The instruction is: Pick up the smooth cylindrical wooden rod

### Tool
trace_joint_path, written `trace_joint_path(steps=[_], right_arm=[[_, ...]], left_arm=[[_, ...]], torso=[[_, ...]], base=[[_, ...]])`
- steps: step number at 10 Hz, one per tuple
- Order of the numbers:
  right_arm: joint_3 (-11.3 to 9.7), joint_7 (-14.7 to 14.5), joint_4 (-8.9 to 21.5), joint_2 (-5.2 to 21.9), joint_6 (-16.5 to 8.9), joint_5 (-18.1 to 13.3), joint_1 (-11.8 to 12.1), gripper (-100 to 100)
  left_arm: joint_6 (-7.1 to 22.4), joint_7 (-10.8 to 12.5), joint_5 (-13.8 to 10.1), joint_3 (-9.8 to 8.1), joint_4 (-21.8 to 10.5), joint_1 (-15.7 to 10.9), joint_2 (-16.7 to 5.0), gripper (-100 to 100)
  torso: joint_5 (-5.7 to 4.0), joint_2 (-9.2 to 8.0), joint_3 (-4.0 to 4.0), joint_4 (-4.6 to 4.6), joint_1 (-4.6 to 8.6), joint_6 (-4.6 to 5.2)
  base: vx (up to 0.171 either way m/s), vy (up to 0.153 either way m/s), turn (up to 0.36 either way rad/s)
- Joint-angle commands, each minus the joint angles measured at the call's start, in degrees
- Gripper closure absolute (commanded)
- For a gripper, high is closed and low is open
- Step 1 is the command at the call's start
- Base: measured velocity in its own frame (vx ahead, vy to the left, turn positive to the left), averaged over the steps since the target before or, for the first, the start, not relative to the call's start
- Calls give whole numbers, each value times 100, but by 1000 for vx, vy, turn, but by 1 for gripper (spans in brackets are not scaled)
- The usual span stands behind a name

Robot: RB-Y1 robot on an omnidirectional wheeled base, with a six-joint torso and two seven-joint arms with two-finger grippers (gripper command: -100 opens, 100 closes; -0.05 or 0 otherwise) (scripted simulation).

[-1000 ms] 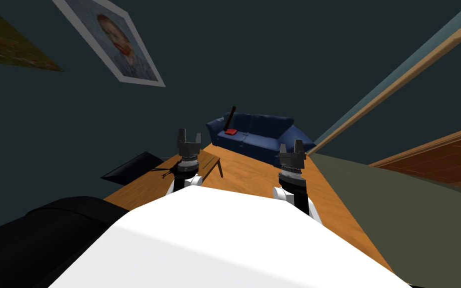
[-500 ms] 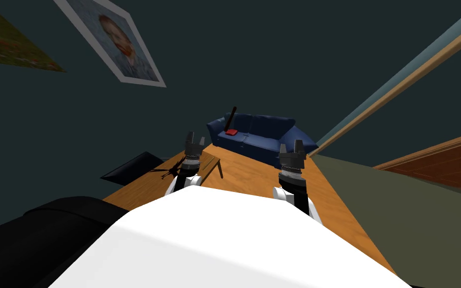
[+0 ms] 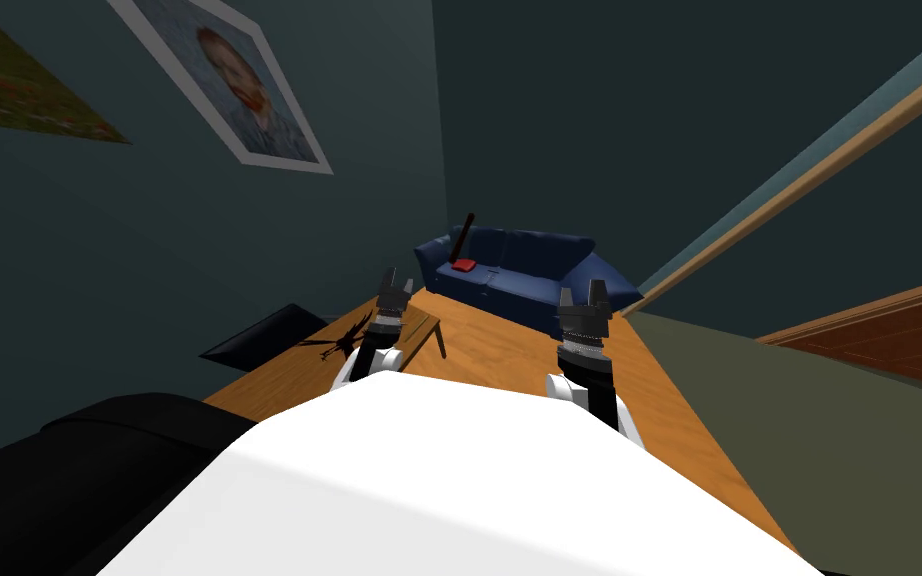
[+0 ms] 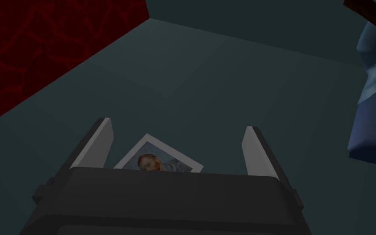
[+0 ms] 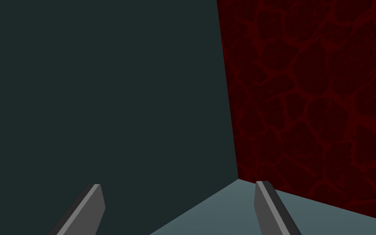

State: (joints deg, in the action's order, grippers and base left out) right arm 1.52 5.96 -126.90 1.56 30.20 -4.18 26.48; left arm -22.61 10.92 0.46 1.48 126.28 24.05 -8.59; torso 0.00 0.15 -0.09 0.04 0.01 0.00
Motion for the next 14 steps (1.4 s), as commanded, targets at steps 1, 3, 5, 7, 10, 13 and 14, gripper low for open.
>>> trace_joint_path(steps=[1, 3, 5, 7, 10, 13, 14], right_arm=[[0, 0, 0, 0, 0, 0, 0, 0], [0, 0, 0, 0, 0, 0, 0, 0], [0, 0, 0, 0, 0, 0, 0, 0], [0, 0, 0, 0, 0, 0, 0, 0], [0, 0, 0, 0, 0, 0, 0, 0], [0, 0, 0, 0, 0, 0, 0, 0], [0, 0, 0, 0, 0, 0, 0, 0]], left_arm=[[276, 98, -64, -55, -126, -53, -32, -100], [489, 185, -121, -104, -265, -119, -50, -100], [751, 275, -180, -155, -407, -188, -63, -100], [1006, 368, -241, -208, -553, -259, -72, -100], [1481, 560, -367, -317, -855, -405, -83, -100], [1791, 658, -431, -373, -1012, -480, -84, -100], [2015, 756, -496, -429, -1173, -557, -82, -100]], torso=[[0, 0, 0, 0, 0, 0], [0, -1, 0, 0, 1, 0], [0, 0, 0, 0, 0, 0], [0, 9, -5, 2, 1, 0], [0, 1, -1, 1, 2, 0], [0, 5, -3, 1, 1, 0], [0, 2, -1, 1, 2, 0]], base=[[40, -4, 32], [36, -5, 20], [38, -6, 26], [62, -7, 33], [45, -5, 29], [46, -8, 23], [44, -23, 35]])
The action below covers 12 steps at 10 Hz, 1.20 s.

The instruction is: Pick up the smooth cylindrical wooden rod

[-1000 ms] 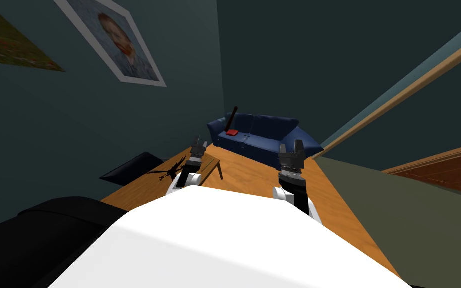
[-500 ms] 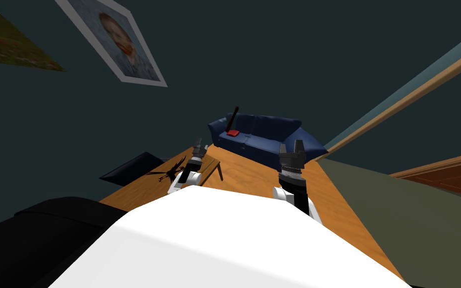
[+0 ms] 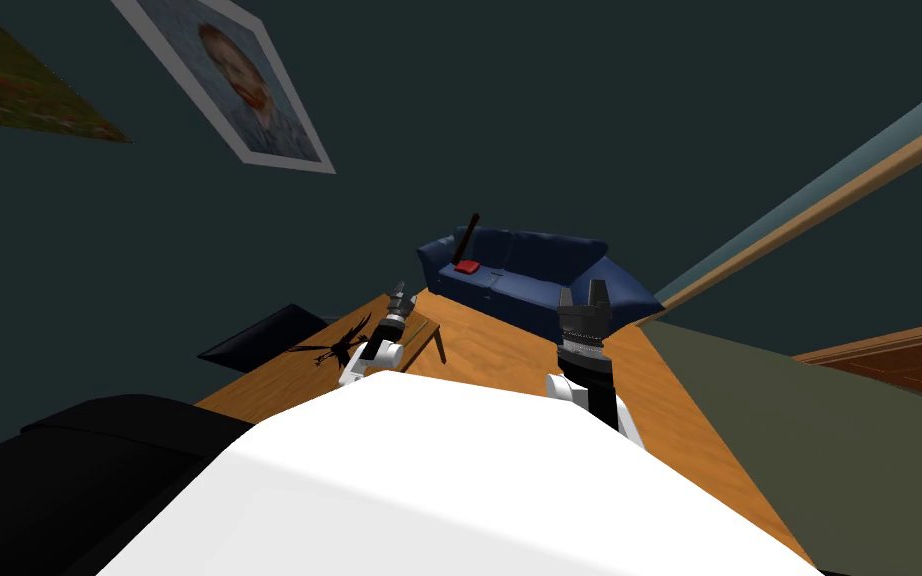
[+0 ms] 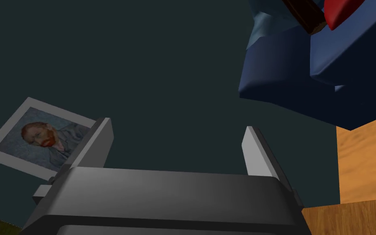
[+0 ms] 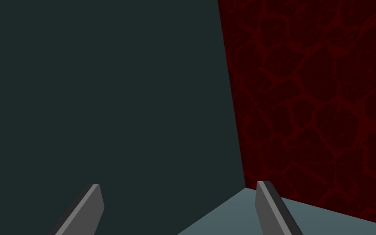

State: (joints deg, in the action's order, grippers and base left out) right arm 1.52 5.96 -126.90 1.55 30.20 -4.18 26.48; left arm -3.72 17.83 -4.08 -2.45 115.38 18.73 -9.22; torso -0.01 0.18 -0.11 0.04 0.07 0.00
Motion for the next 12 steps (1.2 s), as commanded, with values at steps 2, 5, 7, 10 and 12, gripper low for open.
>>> trace_joint_path(steps=[2, 5, 7, 10, 12], right_arm=[[0, 0, 0, 0, 0, 0, 0, 0], [0, 0, 0, 0, 0, 0, 0, 0], [0, 0, 0, 0, 0, 0, 0, 0], [0, 0, 0, 0, 0, 0, 0, 0], [0, 0, 0, 0, 0, 0, 0, 0]], left_arm=[[399, 164, -107, -93, -251, -103, -14, -100], [715, 263, -173, -150, -424, -183, -8, -100], [991, 362, -239, -207, -604, -264, -1, -100], [1470, 559, -372, -323, -988, -431, 9, -100], [1780, 658, -440, -382, -1192, -517, 12, -100]], torso=[[0, -2, 1, 0, -3, 0], [1, 1, -1, 0, -7, 0], [0, -1, 1, 0, -2, 0], [1, -2, 1, 0, -7, 0], [1, -2, 1, 0, -7, 0]], base=[[44, -8, 28], [45, -7, 22], [42, -11, 27], [46, -4, 29], [48, -12, 28]])
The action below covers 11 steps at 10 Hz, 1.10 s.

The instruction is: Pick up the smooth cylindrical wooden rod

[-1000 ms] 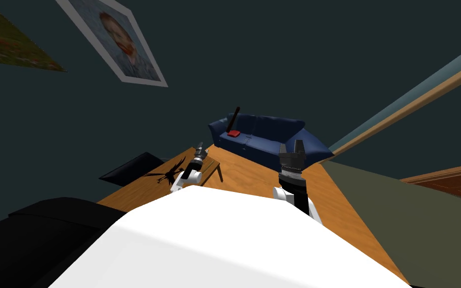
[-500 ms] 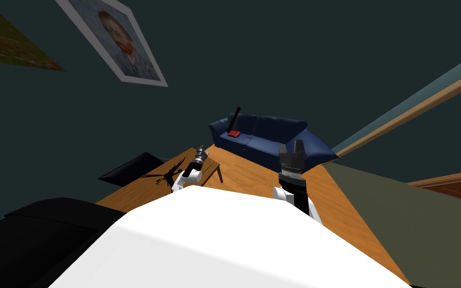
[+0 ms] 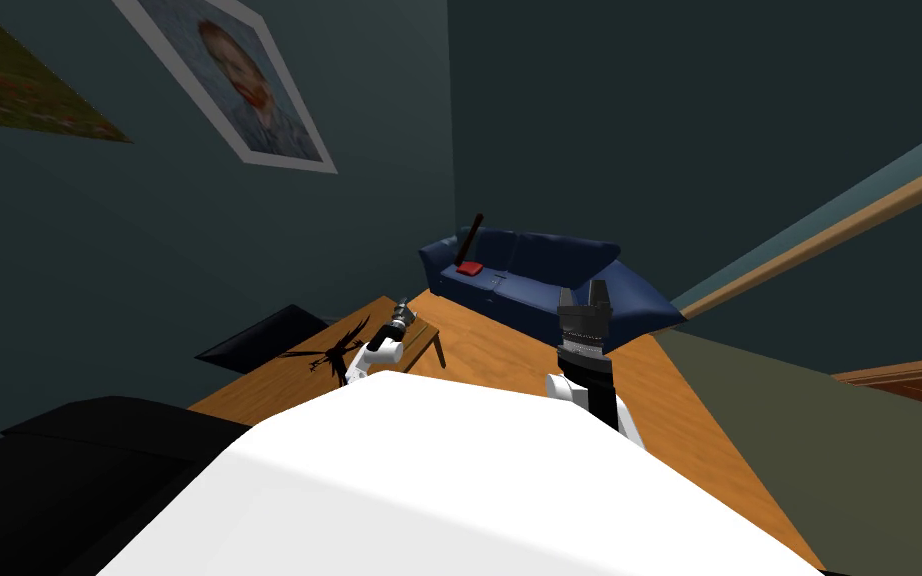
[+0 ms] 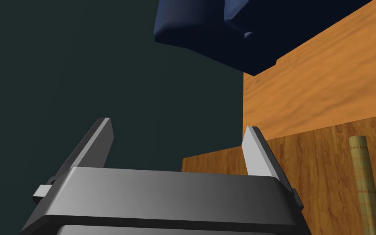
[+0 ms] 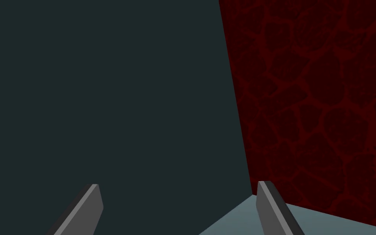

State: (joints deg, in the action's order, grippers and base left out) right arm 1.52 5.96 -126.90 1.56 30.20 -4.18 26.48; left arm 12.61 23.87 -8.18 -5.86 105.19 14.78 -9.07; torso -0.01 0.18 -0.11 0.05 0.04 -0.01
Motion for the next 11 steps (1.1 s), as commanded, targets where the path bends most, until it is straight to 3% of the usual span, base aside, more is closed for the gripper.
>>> trace_joint_path(steps=[1, 6, 7, 8, 9, 10, 11], right_arm=[[0, 0, 0, 0, 0, 0, 0, 0], [0, 0, 0, 0, 0, 0, 0, 0], [0, 0, 0, 0, 0, 0, 0, 0], [0, 0, 0, 0, 0, 0, 0, 0], [0, 0, 0, 0, 0, 0, 0, 0], [0, 0, 0, 0, 0, 0, 0, 0], [0, 0, 0, 0, 0, 0, 0, 0]], left_arm=[[204, 53, -30, -41, -172, -121, -3, -100], [926, 350, -234, -220, -826, -389, 3, -100], [1074, 350, -234, -220, -826, -389, 3, -100], [1271, 448, -302, -279, -1051, -479, 1, -100], [1365, 448, -302, -279, -1051, -479, 1, -100], [1570, 545, -370, -339, -1277, -570, -5, -100], [1655, 545, -370, -339, -1277, -570, -5, -100]], torso=[[0, 0, 0, 0, 0, 0], [0, -4, 2, -1, -4, 1], [0, -3, 1, -1, -3, 1], [0, -4, 2, -1, -2, 1], [0, -2, 1, 0, 0, 0], [-1, -3, 1, -1, -1, 1], [0, -3, 1, 0, -4, 0]], base=[[40, -17, 19], [46, -7, 28], [38, -12, 19], [50, -17, 37], [44, -16, 19], [44, -9, 34], [45, -8, 20]])
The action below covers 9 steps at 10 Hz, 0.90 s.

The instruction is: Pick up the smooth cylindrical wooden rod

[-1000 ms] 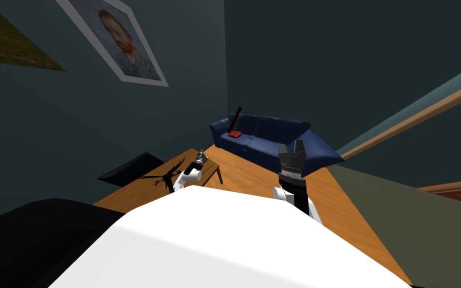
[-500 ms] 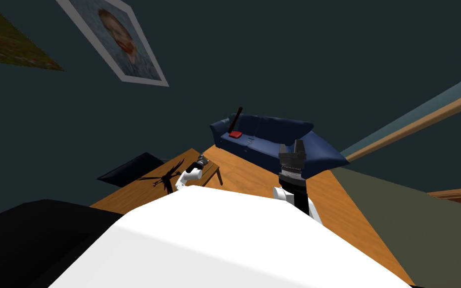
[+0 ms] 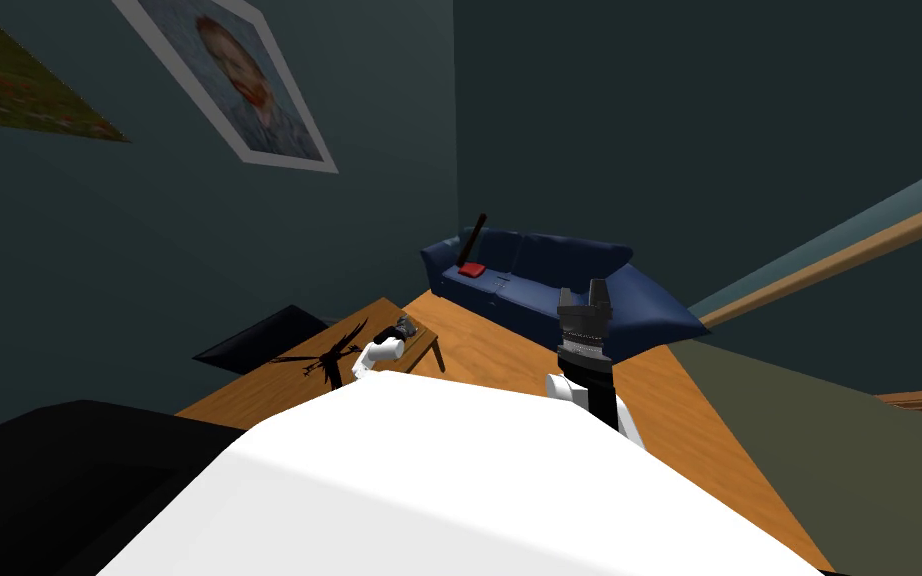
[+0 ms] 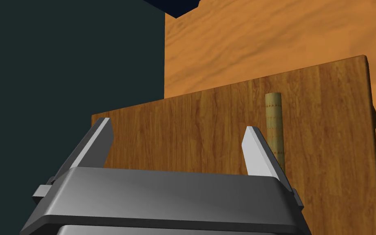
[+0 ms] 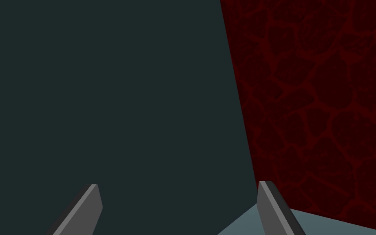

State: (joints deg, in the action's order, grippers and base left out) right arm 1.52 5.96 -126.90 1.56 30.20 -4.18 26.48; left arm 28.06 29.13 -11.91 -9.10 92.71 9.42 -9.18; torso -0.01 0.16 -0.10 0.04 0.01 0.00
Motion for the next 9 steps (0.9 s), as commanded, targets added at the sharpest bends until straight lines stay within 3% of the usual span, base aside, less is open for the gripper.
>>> trace_joint_path(steps=[1, 2, 5, 6, 8, 9], right_arm=[[0, 0, 0, 0, 0, 0, 0, 0], [0, 0, 0, 0, 0, 0, 0, 0], [0, 0, 0, 0, 0, 0, 0, 0], [0, 0, 0, 0, 0, 0, 0, 0], [0, 0, 0, 0, 0, 0, 0, 0], [0, 0, 0, 0, 0, 0, 0, 0]], left_arm=[[286, 115, -64, -73, -252, -122, -2, -100], [395, 115, -64, -73, -252, -122, -2, -100], [925, 299, -192, -185, -680, -293, -32, -100], [943, 299, -192, -185, -680, -293, -32, -100], [1342, 468, -309, -287, -1065, -448, -82, -100], [1444, 468, -309, -287, -1065, -448, -82, -100]], torso=[[0, 0, 0, 0, 0, 0], [0, 5, -3, 1, 3, 0], [0, -2, 1, 0, 0, 0], [0, -1, 0, 0, 0, -1], [0, 0, 0, 0, 0, 0], [0, 7, -4, 2, 2, -1]], base=[[59, -19, 31], [46, -13, 24], [43, -8, 28], [38, -10, 19], [57, -13, 39], [53, -17, 18]])
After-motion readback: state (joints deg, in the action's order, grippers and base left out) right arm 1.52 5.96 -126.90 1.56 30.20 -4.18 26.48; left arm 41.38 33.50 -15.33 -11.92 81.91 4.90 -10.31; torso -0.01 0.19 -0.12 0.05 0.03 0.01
